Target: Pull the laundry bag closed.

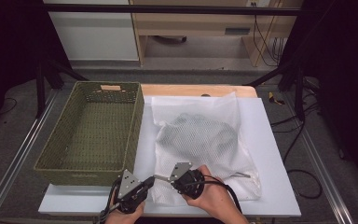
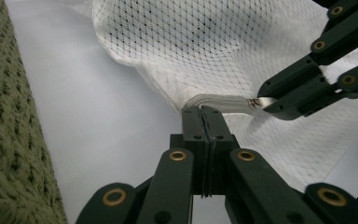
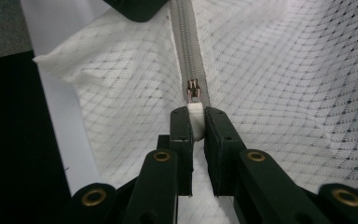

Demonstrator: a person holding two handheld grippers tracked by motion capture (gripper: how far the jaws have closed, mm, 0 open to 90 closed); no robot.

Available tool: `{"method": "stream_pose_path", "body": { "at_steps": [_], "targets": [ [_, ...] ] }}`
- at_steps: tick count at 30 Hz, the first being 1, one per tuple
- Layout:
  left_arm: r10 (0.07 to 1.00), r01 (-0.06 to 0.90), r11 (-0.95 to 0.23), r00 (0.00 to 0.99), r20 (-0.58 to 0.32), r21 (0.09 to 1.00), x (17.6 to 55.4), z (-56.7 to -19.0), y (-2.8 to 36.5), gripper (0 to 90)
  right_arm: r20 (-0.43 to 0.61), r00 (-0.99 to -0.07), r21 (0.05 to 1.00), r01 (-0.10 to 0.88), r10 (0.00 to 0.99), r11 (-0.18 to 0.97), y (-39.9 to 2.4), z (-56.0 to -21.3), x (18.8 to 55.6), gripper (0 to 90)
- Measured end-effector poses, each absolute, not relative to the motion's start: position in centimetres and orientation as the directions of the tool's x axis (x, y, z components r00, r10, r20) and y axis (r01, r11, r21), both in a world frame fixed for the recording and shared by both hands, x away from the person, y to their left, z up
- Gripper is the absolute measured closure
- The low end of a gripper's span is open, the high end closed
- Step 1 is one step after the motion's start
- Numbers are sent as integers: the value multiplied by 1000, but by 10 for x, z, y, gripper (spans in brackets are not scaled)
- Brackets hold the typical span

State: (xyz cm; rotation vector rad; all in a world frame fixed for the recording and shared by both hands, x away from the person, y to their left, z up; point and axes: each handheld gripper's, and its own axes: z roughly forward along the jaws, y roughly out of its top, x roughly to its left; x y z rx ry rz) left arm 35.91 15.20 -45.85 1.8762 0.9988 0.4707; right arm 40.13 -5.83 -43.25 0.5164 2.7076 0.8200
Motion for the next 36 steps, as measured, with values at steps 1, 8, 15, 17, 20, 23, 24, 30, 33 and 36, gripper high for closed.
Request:
{"method": "stream_pose_path", "body": {
  "at_steps": [1,8,15,17,20,23,24,30,33,36],
  "targets": [
    [795,441,-243,601,-84,864,359,-458,152,896,-147,-902,575,257,407,777,-58,-433,401,821],
    [796,441,-226,597,-97,869,359,-457,153,896,-144,-896,586,265,421,765,-66,-428,401,821],
    [796,442,-225,597,-98,868,360,-457,153,896,-156,-897,579,256,413,774,-69,-428,399,821],
    [797,439,-227,597,-93,869,359,-457,153,896,-155,-896,581,258,416,772,-70,-428,399,821],
    [793,437,-238,603,-86,867,360,-457,152,896,-151,-896,582,261,417,771,-72,-428,398,821],
    [796,438,-246,600,-77,865,360,-457,151,897,-142,-897,584,265,418,767,-75,-428,398,822],
    [798,437,-248,599,-73,865,360,-457,151,897,-147,-897,580,264,418,770,-75,-428,398,821],
    [797,431,-259,601,-61,864,360,-457,151,897,-141,-894,581,272,424,767,-80,-429,398,821],
    [800,427,-265,598,-50,865,360,-457,151,896,-143,-893,577,275,427,769,-80,-429,398,821],
    [804,426,-262,592,-48,866,361,-456,154,897,-135,-896,582,274,423,766,-80,-428,397,822]
  ]
}}
